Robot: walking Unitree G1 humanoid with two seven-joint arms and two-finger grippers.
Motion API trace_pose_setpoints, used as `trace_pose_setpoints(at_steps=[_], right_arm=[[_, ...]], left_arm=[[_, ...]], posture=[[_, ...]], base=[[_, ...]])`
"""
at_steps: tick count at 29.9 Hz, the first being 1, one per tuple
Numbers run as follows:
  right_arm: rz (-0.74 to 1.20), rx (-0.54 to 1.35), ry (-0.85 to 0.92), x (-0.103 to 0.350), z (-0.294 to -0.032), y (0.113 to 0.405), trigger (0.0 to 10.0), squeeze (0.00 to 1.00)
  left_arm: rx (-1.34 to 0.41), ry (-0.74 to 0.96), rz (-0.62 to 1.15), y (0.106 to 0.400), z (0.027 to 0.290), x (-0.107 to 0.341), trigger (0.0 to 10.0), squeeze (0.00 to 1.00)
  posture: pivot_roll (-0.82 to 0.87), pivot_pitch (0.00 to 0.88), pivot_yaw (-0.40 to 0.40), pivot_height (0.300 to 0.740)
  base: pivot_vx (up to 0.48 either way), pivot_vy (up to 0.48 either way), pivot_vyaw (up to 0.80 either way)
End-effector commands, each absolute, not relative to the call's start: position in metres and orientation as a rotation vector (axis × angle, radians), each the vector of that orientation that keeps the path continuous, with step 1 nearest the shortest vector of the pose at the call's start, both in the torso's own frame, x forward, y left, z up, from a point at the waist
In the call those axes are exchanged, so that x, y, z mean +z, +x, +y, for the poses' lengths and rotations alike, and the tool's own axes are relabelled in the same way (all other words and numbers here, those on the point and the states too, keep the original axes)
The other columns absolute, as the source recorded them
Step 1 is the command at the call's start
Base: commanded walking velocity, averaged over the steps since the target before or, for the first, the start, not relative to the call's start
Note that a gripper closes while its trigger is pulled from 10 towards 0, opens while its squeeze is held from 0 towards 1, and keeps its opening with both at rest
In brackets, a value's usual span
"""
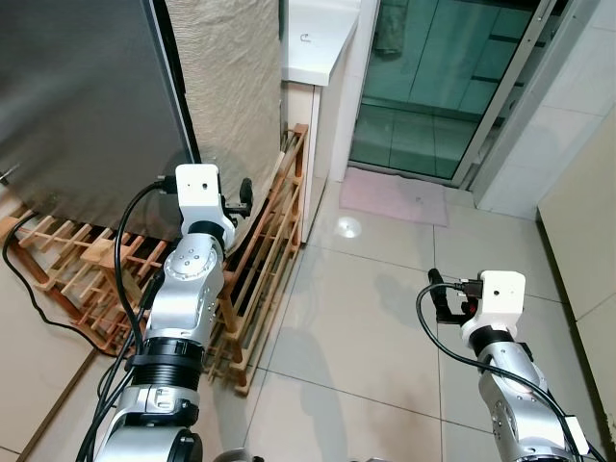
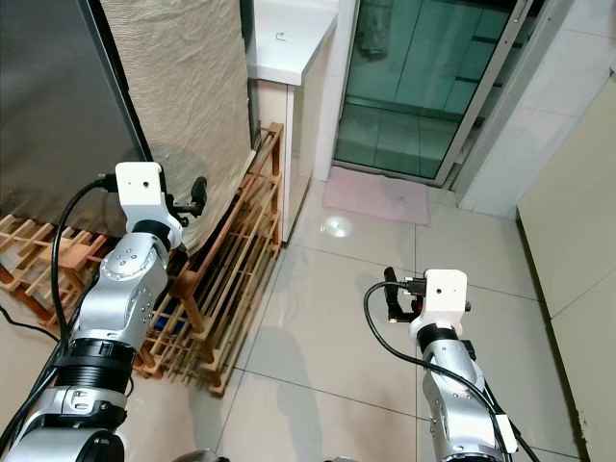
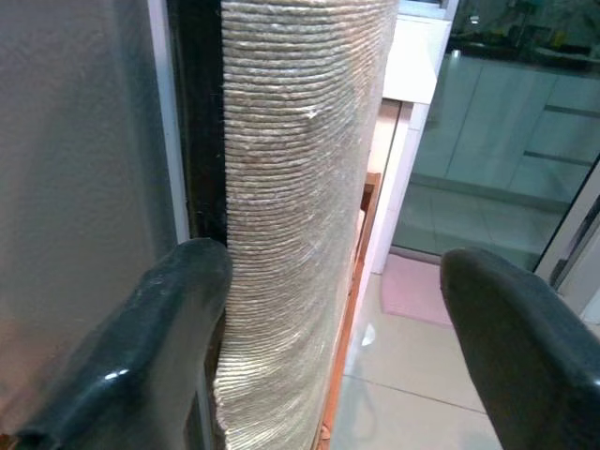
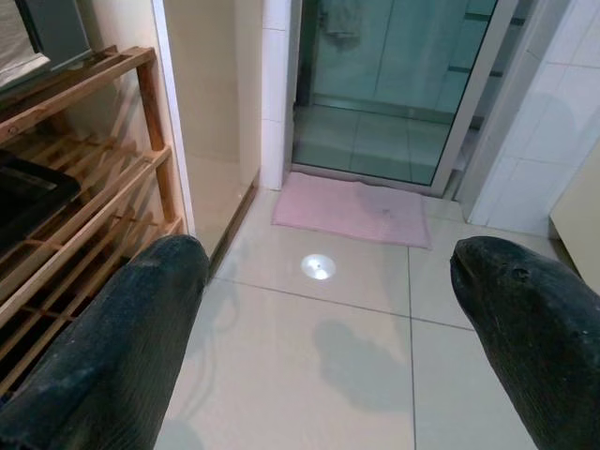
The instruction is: Restocking fridge
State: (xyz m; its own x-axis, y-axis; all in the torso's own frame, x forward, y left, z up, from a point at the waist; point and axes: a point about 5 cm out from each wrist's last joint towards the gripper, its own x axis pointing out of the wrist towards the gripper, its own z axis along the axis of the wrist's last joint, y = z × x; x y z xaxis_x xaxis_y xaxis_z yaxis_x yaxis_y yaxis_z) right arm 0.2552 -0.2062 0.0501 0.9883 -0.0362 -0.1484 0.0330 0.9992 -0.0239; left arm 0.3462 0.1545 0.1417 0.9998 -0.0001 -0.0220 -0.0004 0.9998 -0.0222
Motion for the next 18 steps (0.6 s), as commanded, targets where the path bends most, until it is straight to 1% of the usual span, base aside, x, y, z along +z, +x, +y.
trace_pose_setpoints(at_steps=[1, 9, 15, 16, 17, 18], right_arm=[[0.133, -0.050, -0.038, 0.054, -0.212, 0.254, 10.0, 0.00], [0.134, -0.049, -0.038, 0.054, -0.212, 0.254, 10.0, 0.00], [0.134, -0.047, -0.039, 0.054, -0.212, 0.255, 10.0, 0.00], [0.134, -0.047, -0.039, 0.054, -0.212, 0.255, 10.0, 0.00], [0.135, -0.045, -0.039, 0.053, -0.212, 0.255, 10.0, 0.00], [0.135, -0.045, -0.039, 0.053, -0.211, 0.255, 10.0, 0.00]], left_arm=[[-0.026, -0.026, 0.050, 0.349, 0.147, 0.140, 0.0, 0.00], [-0.051, -0.048, 0.022, 0.349, 0.145, 0.144, 0.0, 0.00], [-0.198, -0.128, -0.090, 0.344, 0.126, 0.166, 0.0, 0.00], [-0.198, -0.128, -0.090, 0.344, 0.126, 0.166, 0.0, 0.00], [-0.244, -0.133, -0.108, 0.342, 0.121, 0.169, 0.0, 0.00], [-0.253, -0.127, -0.112, 0.341, 0.120, 0.170, 1.8, 0.00]], posture=[[-0.01, 0.005, -0.033, 0.740], [0.00, 0.003, -0.031, 0.740], [0.00, 0.000, -0.032, 0.740], [0.00, 0.000, -0.032, 0.740], [0.00, 0.000, -0.032, 0.740], [0.00, 0.000, -0.032, 0.740]], base=[[0.000, 0.000, 0.00], [0.000, 0.000, 0.00], [0.000, 0.000, 0.00], [0.000, 0.000, 0.00], [0.000, 0.000, 0.00], [0.000, 0.000, 0.00]])
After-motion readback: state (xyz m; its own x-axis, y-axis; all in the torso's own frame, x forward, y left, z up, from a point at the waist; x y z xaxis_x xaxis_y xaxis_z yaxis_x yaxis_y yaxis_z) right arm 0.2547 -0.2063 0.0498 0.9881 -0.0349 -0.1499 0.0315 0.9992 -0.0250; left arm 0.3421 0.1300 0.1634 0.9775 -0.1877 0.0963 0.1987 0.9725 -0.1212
